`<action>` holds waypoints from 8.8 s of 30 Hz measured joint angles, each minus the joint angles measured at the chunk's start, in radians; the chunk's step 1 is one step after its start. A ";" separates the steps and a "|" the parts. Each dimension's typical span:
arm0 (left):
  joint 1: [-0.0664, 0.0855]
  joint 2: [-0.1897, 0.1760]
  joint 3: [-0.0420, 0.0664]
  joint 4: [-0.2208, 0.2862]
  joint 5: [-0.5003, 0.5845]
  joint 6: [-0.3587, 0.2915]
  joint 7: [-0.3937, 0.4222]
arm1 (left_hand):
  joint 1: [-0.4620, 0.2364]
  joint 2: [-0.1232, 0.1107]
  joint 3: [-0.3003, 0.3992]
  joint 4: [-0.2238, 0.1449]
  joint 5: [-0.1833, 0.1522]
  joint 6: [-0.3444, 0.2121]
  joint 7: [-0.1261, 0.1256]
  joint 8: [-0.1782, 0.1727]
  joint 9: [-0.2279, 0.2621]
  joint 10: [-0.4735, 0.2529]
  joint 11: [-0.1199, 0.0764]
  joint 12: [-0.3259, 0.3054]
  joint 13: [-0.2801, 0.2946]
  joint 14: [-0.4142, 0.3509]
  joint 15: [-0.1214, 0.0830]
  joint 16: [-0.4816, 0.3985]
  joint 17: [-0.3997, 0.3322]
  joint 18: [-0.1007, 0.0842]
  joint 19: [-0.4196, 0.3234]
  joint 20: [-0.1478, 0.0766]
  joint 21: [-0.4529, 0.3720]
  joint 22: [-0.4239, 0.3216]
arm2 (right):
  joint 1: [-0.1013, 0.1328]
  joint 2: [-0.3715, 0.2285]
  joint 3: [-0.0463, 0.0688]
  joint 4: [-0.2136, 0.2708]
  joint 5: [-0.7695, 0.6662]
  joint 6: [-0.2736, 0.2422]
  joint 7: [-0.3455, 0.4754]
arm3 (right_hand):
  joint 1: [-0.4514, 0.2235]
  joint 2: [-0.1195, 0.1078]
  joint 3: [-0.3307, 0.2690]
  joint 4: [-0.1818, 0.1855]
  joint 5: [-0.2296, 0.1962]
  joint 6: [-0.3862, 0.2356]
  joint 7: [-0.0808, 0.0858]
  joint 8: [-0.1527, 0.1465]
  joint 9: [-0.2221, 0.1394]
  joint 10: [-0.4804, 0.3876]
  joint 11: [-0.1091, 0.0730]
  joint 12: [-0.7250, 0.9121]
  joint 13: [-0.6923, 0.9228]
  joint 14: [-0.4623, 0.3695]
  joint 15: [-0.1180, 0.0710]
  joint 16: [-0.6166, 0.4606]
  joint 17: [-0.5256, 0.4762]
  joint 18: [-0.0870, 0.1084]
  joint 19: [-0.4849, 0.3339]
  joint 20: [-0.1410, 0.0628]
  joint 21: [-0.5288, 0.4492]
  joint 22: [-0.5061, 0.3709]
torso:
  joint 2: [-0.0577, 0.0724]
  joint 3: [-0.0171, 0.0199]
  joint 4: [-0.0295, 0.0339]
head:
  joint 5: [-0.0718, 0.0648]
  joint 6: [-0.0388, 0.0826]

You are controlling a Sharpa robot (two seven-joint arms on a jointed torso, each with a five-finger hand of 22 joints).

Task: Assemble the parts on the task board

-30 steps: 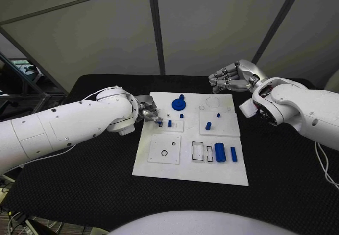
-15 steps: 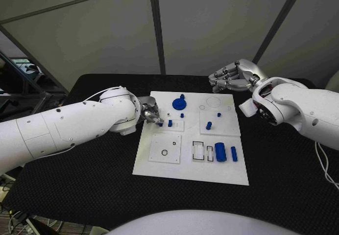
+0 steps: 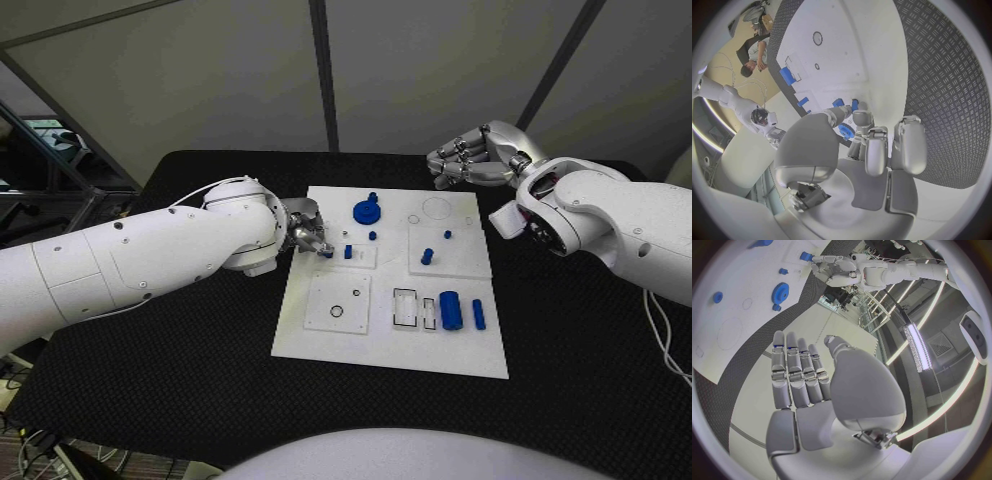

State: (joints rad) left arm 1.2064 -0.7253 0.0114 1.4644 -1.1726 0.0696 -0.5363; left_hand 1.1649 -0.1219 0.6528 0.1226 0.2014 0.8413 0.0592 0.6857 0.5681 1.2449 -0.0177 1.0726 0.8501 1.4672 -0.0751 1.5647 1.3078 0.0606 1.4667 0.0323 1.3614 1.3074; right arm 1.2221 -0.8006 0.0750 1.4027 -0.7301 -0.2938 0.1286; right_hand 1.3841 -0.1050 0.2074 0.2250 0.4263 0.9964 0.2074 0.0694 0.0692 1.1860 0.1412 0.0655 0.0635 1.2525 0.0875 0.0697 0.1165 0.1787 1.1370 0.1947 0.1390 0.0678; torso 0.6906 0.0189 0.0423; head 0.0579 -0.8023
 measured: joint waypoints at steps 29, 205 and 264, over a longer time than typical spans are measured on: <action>0.001 0.013 0.001 -0.022 0.008 0.018 0.000 | -0.119 -0.003 0.070 -0.065 0.003 0.017 -0.017 0.020 0.094 0.014 -0.011 0.012 0.005 0.000 -0.007 0.000 0.000 0.000 0.000 -0.007 0.006 0.000 | 0.000 -0.003 0.000 0.003 0.000 0.000 0.001 | 0.000 0.000 0.000 0.000 0.000 0.000 0.000 0.000 0.000 -0.007 0.000 0.000 0.000 0.000 0.000 0.000 -0.002 0.000 0.000 0.000 0.000 0.000 | 0.001 0.0006 -0.0010 | -0.006 -0.005; -0.032 0.264 0.008 -0.336 -0.361 -0.146 0.530 | 0.274 -0.050 -0.312 -0.011 -0.043 0.115 0.067 -0.446 -0.404 -0.228 0.087 -0.667 -0.717 -0.006 0.067 -0.206 -0.154 0.015 -0.021 0.057 -0.166 0.000 | -0.001 0.021 -0.001 -0.019 -0.064 -0.006 -0.014 | 0.000 0.008 0.005 -0.005 0.013 -0.004 0.004 0.000 0.000 -0.007 0.000 0.000 0.000 -0.004 0.004 0.000 -0.009 0.000 0.003 0.003 -0.013 0.000 | 0.000 0.0006 0.0006 | -0.054 0.008; -0.037 0.219 0.021 -0.274 -0.308 -0.199 0.533 | 0.314 -0.028 -0.185 -0.080 -0.044 0.188 0.069 -0.492 -0.419 -0.119 0.075 -0.740 -0.731 -0.004 0.057 -0.197 -0.162 0.000 -0.007 0.043 -0.118 0.000 | -0.002 0.022 -0.001 -0.021 -0.066 -0.005 -0.016 | 0.000 0.008 0.008 -0.008 0.017 -0.004 0.004 0.000 0.000 -0.007 0.000 0.000 0.000 -0.004 0.004 0.000 -0.009 0.000 0.003 0.003 -0.012 0.000 | -0.001 0.0000 0.0012 | -0.054 0.013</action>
State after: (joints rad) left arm 1.1694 -0.5064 0.0321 1.1904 -1.4802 -0.1291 -0.0037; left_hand 1.4793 -0.1501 0.4679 0.0427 0.1571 1.0293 0.1285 0.1937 0.1490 1.1264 0.0572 0.3325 0.1190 1.4635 -0.0180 1.3672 1.1461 0.0605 1.4597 0.0752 1.2432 1.3074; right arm 1.2205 -0.7788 0.0743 1.3821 -0.7956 -0.2990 0.1126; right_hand 1.3845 -0.0969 0.2159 0.2166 0.4435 0.9927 0.2110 0.0694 0.0692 1.1790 0.1411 0.0655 0.0635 1.2489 0.0910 0.0697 0.1072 0.1787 1.1404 0.1982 0.1266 0.0678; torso 0.6893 0.0189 0.0435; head 0.0042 -0.7889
